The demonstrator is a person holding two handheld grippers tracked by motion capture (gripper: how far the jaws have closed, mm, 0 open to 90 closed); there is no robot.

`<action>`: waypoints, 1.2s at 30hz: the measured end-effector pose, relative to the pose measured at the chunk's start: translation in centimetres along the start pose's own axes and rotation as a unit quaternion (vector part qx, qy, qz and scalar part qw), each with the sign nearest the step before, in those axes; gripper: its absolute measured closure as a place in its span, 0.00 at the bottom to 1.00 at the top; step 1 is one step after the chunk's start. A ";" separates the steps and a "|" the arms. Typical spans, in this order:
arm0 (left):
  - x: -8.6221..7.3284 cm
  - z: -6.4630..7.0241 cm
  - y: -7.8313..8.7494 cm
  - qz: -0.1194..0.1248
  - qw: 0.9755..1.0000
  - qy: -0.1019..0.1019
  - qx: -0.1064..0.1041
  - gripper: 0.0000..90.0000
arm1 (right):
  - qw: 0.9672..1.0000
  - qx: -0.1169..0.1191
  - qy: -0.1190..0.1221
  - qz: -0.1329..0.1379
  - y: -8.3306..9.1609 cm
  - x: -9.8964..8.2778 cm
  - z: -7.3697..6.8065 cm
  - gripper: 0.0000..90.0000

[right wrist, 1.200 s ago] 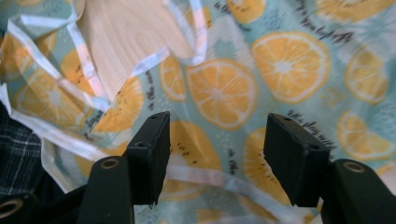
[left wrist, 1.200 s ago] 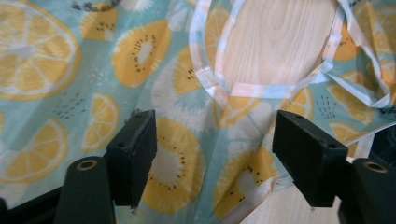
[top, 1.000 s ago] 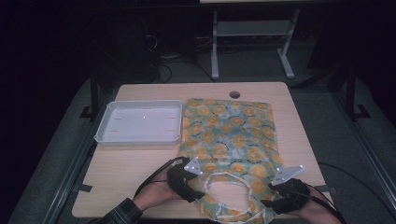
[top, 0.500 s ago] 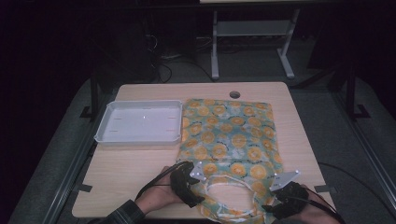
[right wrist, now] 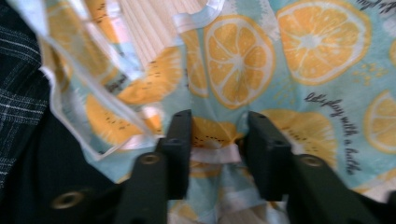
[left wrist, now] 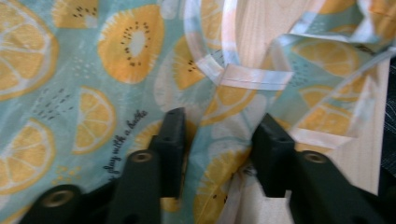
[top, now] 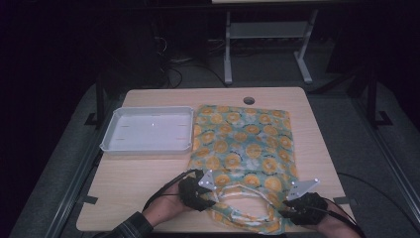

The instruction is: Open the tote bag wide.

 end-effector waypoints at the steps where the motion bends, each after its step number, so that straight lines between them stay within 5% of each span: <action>1: 0.0 -0.1 0.0 0.002 1.000 0.000 0.000 0.70 | 1.000 0.001 -0.001 0.002 0.0 0.0 0.0 0.78; 5: -0.1 -0.6 0.1 0.006 1.000 -0.001 -0.001 0.84 | 1.000 -0.002 -0.004 0.003 -0.1 0.1 0.3 0.92; 11: 0.0 -0.7 0.0 0.013 1.000 0.001 -0.009 0.98 | 1.000 0.006 -0.009 0.008 -0.2 0.2 0.5 0.98; 19: 0.2 -0.8 0.2 0.021 0.999 0.024 -0.027 0.99 | 1.000 0.023 -0.006 0.010 -0.1 0.3 0.3 0.99; 36: 2.2 -0.6 3.1 0.065 0.996 0.025 -0.049 0.99 | 0.998 0.025 0.000 0.056 1.6 2.3 0.0 0.99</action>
Point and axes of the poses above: each handheld gripper's, and its own axes: y roughly backward along the jaws, x roughly out of its top, z roughly to its right, the point moved 9 cm from there along -y, roughly forward along the jaws, and after that the axes turned 14 degrees about z, right-handed, at the moved point
